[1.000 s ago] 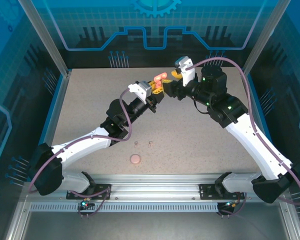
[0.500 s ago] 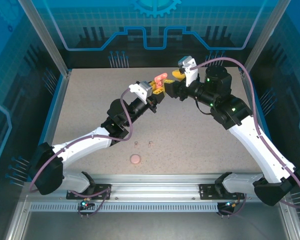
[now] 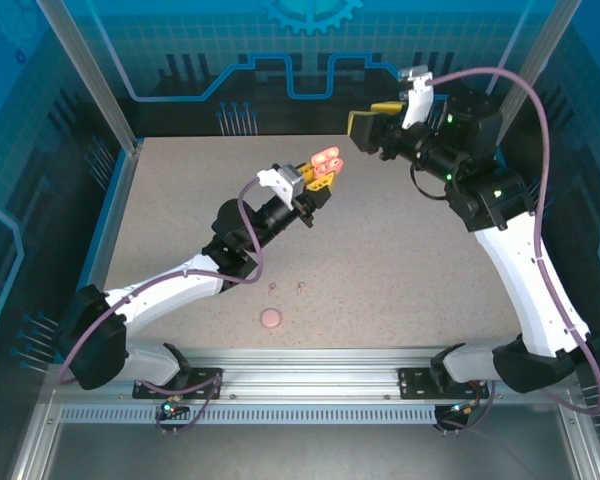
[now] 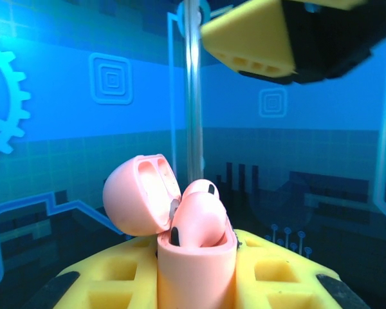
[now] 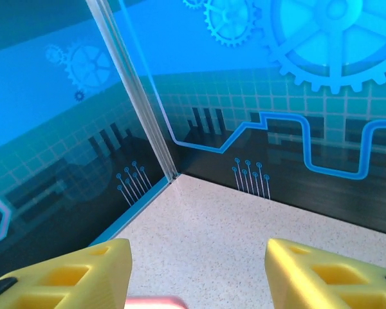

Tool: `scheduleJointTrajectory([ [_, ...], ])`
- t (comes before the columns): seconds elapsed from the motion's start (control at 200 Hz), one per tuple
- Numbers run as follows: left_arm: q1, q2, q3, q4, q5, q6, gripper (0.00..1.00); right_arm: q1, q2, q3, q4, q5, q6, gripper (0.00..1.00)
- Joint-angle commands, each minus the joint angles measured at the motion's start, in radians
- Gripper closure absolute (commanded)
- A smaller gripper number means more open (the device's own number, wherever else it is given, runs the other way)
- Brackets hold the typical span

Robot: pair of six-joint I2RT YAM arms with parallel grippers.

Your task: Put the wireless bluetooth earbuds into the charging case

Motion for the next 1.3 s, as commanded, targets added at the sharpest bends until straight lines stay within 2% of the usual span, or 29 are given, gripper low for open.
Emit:
scheduleJointTrajectory([
  [0.0,0.017,-0.004,-0.014,0.057,0.118,-0.018,1.0,-0.038,0.077,0.115,-0.194,0.001,0.065,0.43],
  [0.155,0.034,0.016,0.002,0.038,0.211,-0.044,1.0,-0.062,0.202,0.294,-0.361,-0.026,0.073,0.47],
  [0.3,0.039,0.037,0.03,0.002,0.27,-0.052,1.0,-0.075,0.286,0.37,-0.436,-0.058,0.071,0.51],
  [0.435,0.038,0.054,0.043,-0.005,0.278,-0.057,1.0,-0.076,0.341,0.391,-0.47,-0.099,0.063,0.56],
  [0.92,0.039,0.104,0.085,-0.012,0.218,-0.055,1.0,-0.023,0.335,0.249,-0.54,-0.133,-0.003,0.65],
  [1.16,0.043,0.123,0.1,-0.029,0.194,-0.058,1.0,-0.004,0.199,0.09,-0.509,-0.122,0.005,0.66],
  [1.296,0.045,0.135,0.099,-0.023,0.189,-0.074,1.0,-0.012,0.132,0.023,-0.479,-0.057,0.039,0.66],
])
